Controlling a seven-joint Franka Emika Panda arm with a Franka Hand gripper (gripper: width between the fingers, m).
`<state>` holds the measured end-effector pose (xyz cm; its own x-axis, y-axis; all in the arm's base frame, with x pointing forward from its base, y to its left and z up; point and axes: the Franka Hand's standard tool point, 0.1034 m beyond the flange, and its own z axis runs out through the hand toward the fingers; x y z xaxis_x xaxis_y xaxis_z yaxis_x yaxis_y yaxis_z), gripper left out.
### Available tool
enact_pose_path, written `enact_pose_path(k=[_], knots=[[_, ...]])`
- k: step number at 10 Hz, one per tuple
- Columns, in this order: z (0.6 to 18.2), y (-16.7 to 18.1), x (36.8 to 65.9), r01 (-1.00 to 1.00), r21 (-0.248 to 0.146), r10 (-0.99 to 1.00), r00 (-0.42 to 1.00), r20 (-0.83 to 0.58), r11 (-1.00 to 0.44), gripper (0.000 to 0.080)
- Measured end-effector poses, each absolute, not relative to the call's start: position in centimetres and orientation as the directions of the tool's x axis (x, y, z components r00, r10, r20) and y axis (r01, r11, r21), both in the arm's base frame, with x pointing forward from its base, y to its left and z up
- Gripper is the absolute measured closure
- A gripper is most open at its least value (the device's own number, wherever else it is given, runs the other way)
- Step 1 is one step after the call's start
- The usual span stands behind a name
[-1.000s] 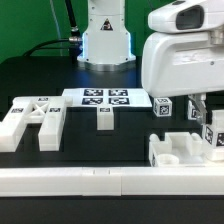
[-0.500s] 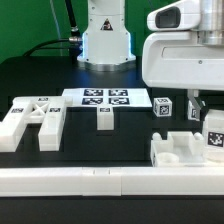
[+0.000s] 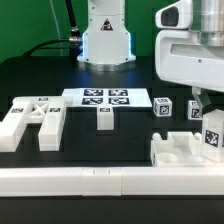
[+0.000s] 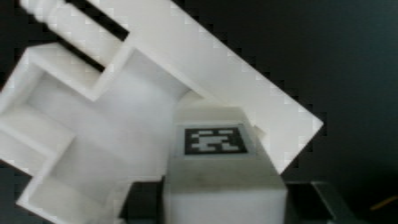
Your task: Assemble chair
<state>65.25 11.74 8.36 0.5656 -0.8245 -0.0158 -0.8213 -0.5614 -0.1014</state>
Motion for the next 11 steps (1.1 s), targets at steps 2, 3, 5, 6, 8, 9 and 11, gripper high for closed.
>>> enact_pose_path(k=[2,3,5,6,8,9,11], knots=[[8.36,11.73,65.26,-0.829,-0.101,-0.832,0.554,-0.017,-0.55,0.0511],[8.34,11.76,65.24,-0.822,-0.101,-0.826,0.564,-0.016,-0.56,0.0511],[8.35,11.8,65.22,-0.779,-0.102,-0.782,0.623,-0.009,-0.619,0.0202],[8.36,11.78,65.23,-0.694,-0.099,-0.698,0.716,0.007,-0.713,0.0202],[8.56,11.61,65.46,-0.508,-0.098,-0.513,0.858,0.033,-0.856,0.0154],[8.57,11.74,65.45,-0.439,-0.096,-0.444,0.895,0.041,-0.893,0.0151],[8.57,11.78,65.49,-0.208,-0.082,-0.213,0.975,0.063,-0.975,0.0151]])
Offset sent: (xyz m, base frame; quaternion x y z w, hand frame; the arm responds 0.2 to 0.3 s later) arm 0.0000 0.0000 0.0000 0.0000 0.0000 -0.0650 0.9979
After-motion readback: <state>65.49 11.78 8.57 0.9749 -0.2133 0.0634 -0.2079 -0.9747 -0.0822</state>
